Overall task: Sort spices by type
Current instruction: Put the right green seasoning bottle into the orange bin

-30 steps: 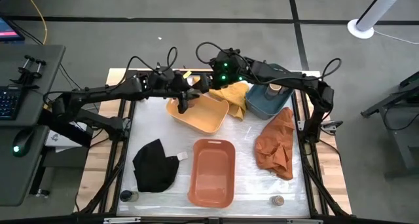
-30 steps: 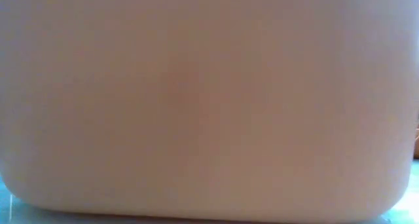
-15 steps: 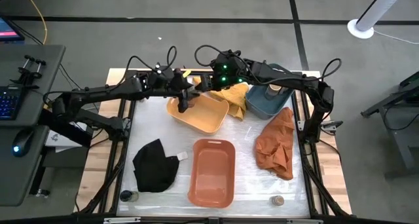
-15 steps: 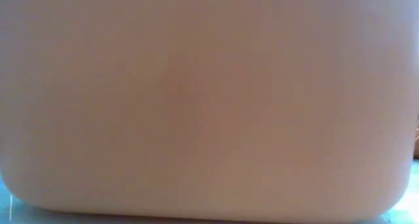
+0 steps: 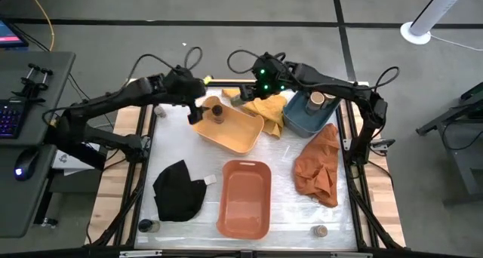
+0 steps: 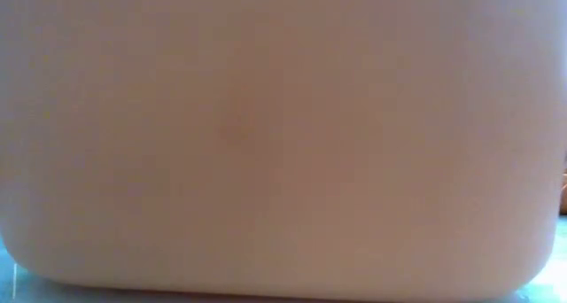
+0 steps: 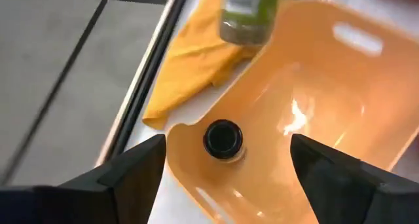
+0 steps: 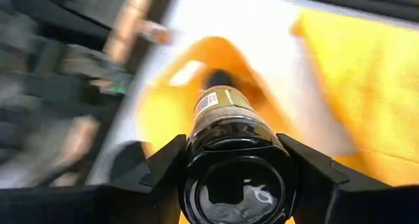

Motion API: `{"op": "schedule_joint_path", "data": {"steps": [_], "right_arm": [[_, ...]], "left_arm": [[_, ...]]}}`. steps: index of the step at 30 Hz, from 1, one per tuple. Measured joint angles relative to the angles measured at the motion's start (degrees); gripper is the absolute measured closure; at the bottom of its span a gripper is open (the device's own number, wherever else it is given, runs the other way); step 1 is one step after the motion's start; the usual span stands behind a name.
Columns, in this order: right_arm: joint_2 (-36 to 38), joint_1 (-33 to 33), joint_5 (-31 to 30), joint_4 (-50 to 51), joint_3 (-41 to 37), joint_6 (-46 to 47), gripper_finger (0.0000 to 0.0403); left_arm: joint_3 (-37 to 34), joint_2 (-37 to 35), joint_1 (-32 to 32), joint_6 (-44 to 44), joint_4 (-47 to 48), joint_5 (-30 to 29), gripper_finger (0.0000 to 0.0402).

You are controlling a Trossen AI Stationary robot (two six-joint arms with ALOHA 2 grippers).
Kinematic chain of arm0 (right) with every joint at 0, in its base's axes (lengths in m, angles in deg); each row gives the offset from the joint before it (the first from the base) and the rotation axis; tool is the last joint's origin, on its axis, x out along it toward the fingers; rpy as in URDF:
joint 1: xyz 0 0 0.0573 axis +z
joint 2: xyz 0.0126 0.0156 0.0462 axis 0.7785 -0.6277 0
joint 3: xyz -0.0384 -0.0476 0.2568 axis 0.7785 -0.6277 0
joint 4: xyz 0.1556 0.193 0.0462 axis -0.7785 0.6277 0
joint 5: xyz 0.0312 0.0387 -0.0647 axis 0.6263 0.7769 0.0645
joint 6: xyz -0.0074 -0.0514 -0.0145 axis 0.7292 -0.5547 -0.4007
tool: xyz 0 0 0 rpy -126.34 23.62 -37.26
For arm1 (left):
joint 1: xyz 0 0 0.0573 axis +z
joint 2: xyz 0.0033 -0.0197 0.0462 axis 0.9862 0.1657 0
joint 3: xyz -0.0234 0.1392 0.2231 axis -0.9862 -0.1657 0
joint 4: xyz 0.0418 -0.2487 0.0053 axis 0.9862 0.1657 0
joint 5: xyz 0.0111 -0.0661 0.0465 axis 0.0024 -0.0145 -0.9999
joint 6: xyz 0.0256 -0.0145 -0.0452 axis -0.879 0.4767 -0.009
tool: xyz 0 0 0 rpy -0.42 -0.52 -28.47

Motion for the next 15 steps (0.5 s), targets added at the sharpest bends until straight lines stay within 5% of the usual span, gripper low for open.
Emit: {"op": "schedule_joint_path", "data": {"steps": [6, 15], "right_arm": [[-6.19, 3.48, -3.72, 1.54, 0.68, -3.38, 0.0205], [-19.87, 7.04, -14.52, 8.19, 13.5, -14.23, 0.0205]], "left_arm": [[-9.01, -9.51, 6.22, 13.36, -11.11, 9.83, 0.009], [-21.66, -23.16, 6.87, 30.75, -29.09, 9.03, 0.009]]}}
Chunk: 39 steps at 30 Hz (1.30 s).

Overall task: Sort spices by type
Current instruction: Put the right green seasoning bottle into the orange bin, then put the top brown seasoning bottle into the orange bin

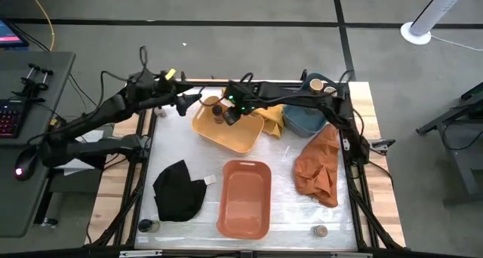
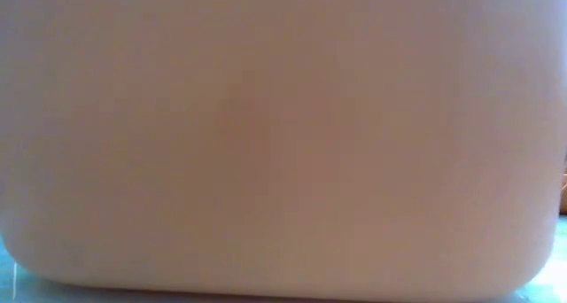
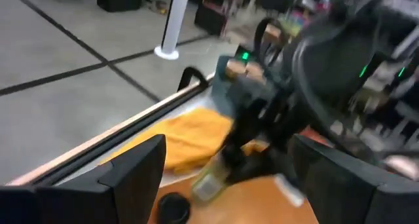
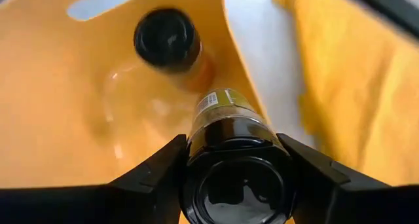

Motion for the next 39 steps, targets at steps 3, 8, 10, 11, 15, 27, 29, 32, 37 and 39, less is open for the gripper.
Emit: {"op": "schedule_joint_path", "data": {"steps": [3, 8, 10, 11, 15, 27, 29, 32, 37, 39], "right_arm": [[-4.71, 0.18, -2.1, 3.82, 6.08, -3.64, 0.0205], [-11.42, 0.14, -1.77, 9.97, 14.58, -8.42, 0.0205], [-12.95, 0.1, -0.75, 10.81, 17.04, -9.54, 0.0205], [-13.6, 0.1, -0.34, 11.08, 17.97, -9.83, 0.0205], [-14.84, 0.05, 0.07, 11.77, 18.66, -9.73, 0.0205], [-14.87, -0.45, 1.06, 10.72, 18.3, -9.76, 0.0084], [-14.87, -0.45, 1.14, 9.49, 18.33, -9.8, 0.008], [-14.87, -0.66, 2.14, 9.7, 20.2, -10.92, 0.0078], [-11.68, -1.64, 2.76, 11.26, 20.05, -13.49, 0.0077], [-9.82, -2.3, 2.68, 12.75, 20.05, -14.45, 0.0076]], "left_arm": [[-1.52, -2.36, 0.01, 4.36, -1.64, -0.18, 0.009], [-1.56, -4.08, -0.01, 7.27, -1.58, -0.46, 0.009], [-1.56, -4.42, 0.01, 8.0, -1.64, -0.5, 0.009], [-1.56, -4.48, 0.0, 8.15, -1.71, -0.5, 0.009], [-1.56, -4.46, -0.01, 8.19, -1.55, -0.5, 0.009], [-1.56, -4.44, -0.01, 8.09, -1.76, -0.72, 0.009], [-1.55, -4.44, -0.01, 8.02, -1.94, -0.7, 0.009], [-1.54, -4.44, -0.01, 6.97, -1.88, -0.68, 0.009], [-1.49, -4.46, -0.01, 6.86, -1.17, -0.62, 0.009], [-1.32, -4.41, 0.12, 9.7, 0.15, -1.49, 0.009]]}}
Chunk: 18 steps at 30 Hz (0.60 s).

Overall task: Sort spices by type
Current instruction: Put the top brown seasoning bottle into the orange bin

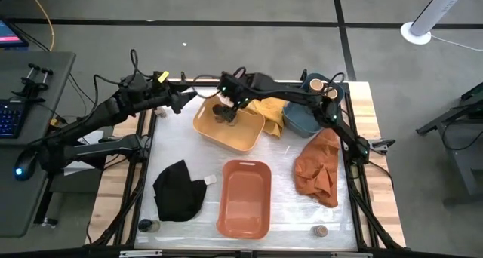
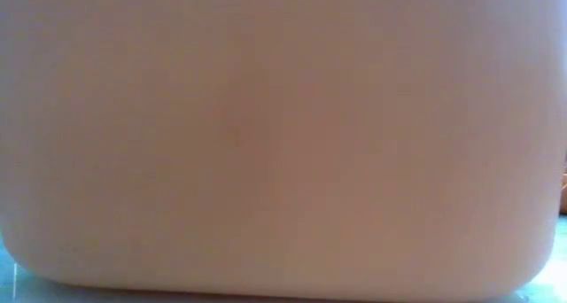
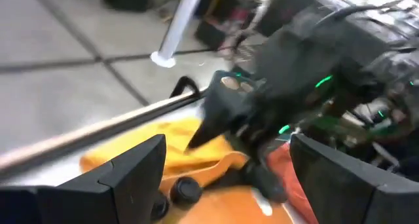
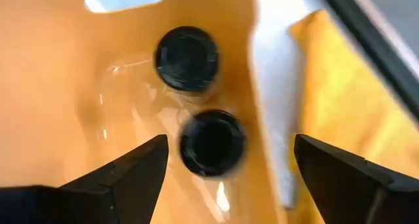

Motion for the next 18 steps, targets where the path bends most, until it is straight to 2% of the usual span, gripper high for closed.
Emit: {"op": "schedule_joint_path", "data": {"steps": [3, 5, 9, 13, 15, 18], "right_arm": [[3.0, -1.21, -0.22, 2.23, 0.04, -0.51, 0.0076], [4.79, -2.04, -0.21, 3.03, 0.09, -0.4, 0.0076], [7.64, -3.75, -0.29, 5.47, 0.11, 0.47, 0.0075], [9.21, -4.97, -0.73, 10.03, 0.11, 0.4, 0.0075], [9.27, -5.28, -0.73, 12.22, 0.11, -0.72, 0.0075], [9.25, -5.21, -2.24, 14.4, 0.11, -3.33, 0.0075]], "left_arm": [[1.93, 2.24, 1.31, 8.23, 8.5, -4.92, 0.009], [4.65, 5.7, 3.39, 9.89, 17.94, -5.67, 0.0093], [10.58, 16.31, 7.21, 4.86, 37.47, -9.63, 0.0105], [11.95, 24.88, 8.68, 2.27, 51.77, -21.95, 0.012], [11.96, 27.23, 8.71, 4.67, 55.37, -27.12, 0.0128], [11.96, 27.98, 8.52, 7.13, 55.22, -30.2, 0.0142]]}}
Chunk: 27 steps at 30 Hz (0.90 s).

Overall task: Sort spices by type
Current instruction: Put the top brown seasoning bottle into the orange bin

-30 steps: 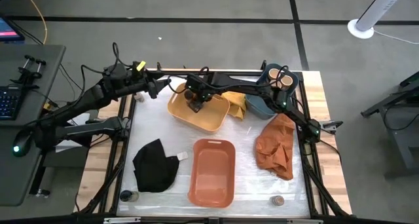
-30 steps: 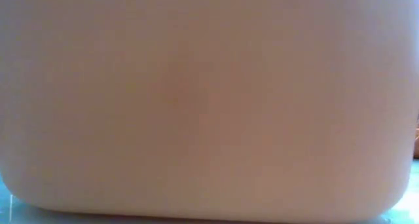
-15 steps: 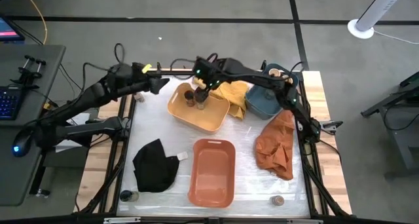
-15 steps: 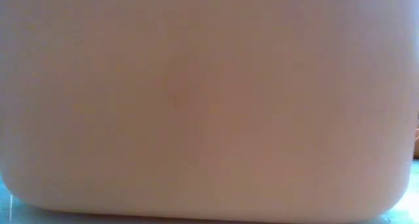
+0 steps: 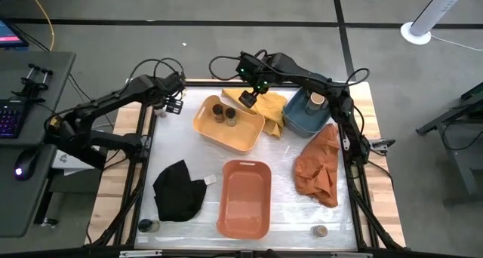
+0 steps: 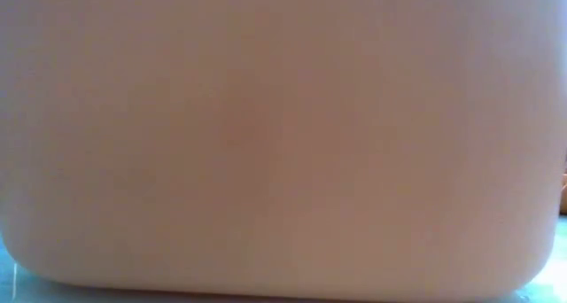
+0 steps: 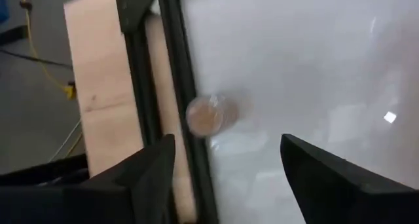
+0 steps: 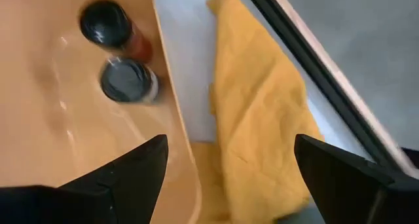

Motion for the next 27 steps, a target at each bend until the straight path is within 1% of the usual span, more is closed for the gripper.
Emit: {"op": "schedule_joint_path", "data": {"steps": [3, 5, 7, 11, 12, 16, 19, 21, 25, 27], "right_arm": [[-0.05, 0.1, -0.95, 0.16, 0.0, -2.47, 0.0075], [-0.13, 0.1, -0.93, 0.2, 0.0, -3.41, 0.0075], [-0.13, 0.08, -0.93, 1.17, 0.0, -4.41, 0.0075], [-0.06, -0.3, -0.93, 3.43, 0.0, -7.2, 0.0075], [0.01, -0.42, -0.96, 3.72, -0.01, -7.74, 0.0075], [0.59, -1.04, -0.93, 3.58, -0.01, -9.74, 0.0075], [1.01, -1.69, -0.75, 3.36, -0.02, -10.8, 0.0075], [1.45, -2.39, 0.35, 3.07, -0.02, -11.21, 0.0075], [2.7, -4.27, 4.28, 3.06, -0.02, -11.19, 0.0075], [3.22, -5.05, 5.52, 3.16, -0.02, -11.2, 0.0075]], "left_arm": [[0.04, 0.02, -0.15, 0.56, -2.97, -1.14, 0.0165], [-0.18, -0.02, -0.15, 1.62, -3.06, -2.48, 0.0195], [-1.9, -0.47, -0.24, 4.7, -3.25, -3.94, 0.0243], [-8.54, -3.68, -2.89, 11.93, -4.64, -3.43, 0.0373], [-10.32, -4.93, -4.24, 14.13, -5.29, -3.09, 0.0386], [-15.65, -10.43, -10.77, 25.05, -7.94, -3.43, 0.039], [-17.88, -12.77, -14.05, 32.12, -7.84, -6.07, 0.0399], [-18.75, -13.11, -14.41, 35.33, -7.96, -7.84, 0.04], [-20.83, -12.25, -13.02, 38.02, -8.97, -10.68, 0.0401], [-21.57, -11.66, -12.26, 40.2, -8.79, -13.04, 0.0401]]}}
